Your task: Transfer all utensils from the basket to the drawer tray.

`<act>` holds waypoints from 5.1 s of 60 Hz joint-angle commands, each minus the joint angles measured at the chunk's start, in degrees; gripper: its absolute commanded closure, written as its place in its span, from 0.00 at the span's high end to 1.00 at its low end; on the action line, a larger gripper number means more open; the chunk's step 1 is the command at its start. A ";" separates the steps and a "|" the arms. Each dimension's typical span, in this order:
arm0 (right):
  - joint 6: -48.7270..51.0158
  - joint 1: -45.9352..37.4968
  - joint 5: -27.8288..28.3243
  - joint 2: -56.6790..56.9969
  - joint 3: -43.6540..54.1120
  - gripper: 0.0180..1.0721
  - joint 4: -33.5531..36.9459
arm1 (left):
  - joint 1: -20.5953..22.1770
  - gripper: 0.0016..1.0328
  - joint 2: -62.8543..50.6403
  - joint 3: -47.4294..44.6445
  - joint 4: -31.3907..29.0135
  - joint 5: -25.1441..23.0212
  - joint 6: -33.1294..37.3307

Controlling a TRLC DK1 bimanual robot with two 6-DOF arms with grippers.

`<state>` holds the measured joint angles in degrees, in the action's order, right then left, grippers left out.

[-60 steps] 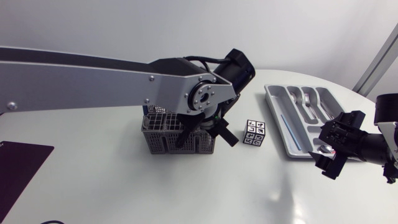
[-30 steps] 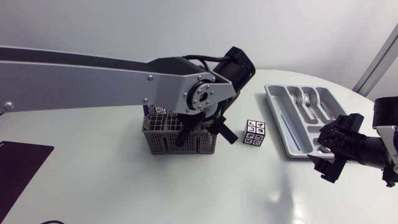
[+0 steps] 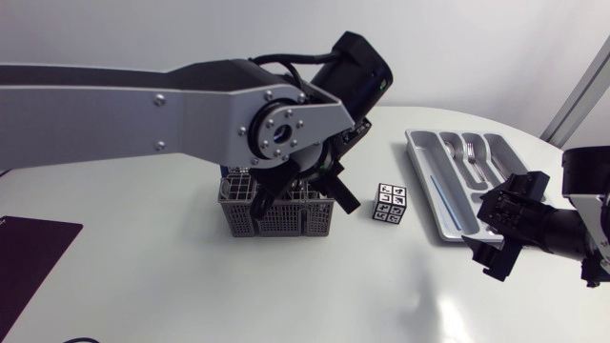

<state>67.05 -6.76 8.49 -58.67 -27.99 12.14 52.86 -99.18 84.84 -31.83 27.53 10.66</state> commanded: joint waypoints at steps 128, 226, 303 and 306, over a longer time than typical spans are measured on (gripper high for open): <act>-46.66 38.67 10.32 -4.34 -17.28 0.05 6.40 | -4.70 0.08 5.48 8.06 -13.87 -33.07 -16.98; 25.41 -34.28 30.18 -49.52 -44.87 0.05 36.73 | -11.20 0.61 9.53 -6.09 4.06 -28.94 1.83; 23.13 -23.38 31.59 -28.25 -25.63 0.82 32.16 | -8.04 0.65 9.53 -12.59 10.92 -21.29 39.35; 19.35 -21.45 31.94 -26.40 -24.13 0.86 31.36 | -8.12 0.65 9.53 -12.33 10.65 -21.20 42.17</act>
<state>91.20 -30.24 39.42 -87.68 -54.78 44.36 44.71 -89.60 73.32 -21.30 6.11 46.41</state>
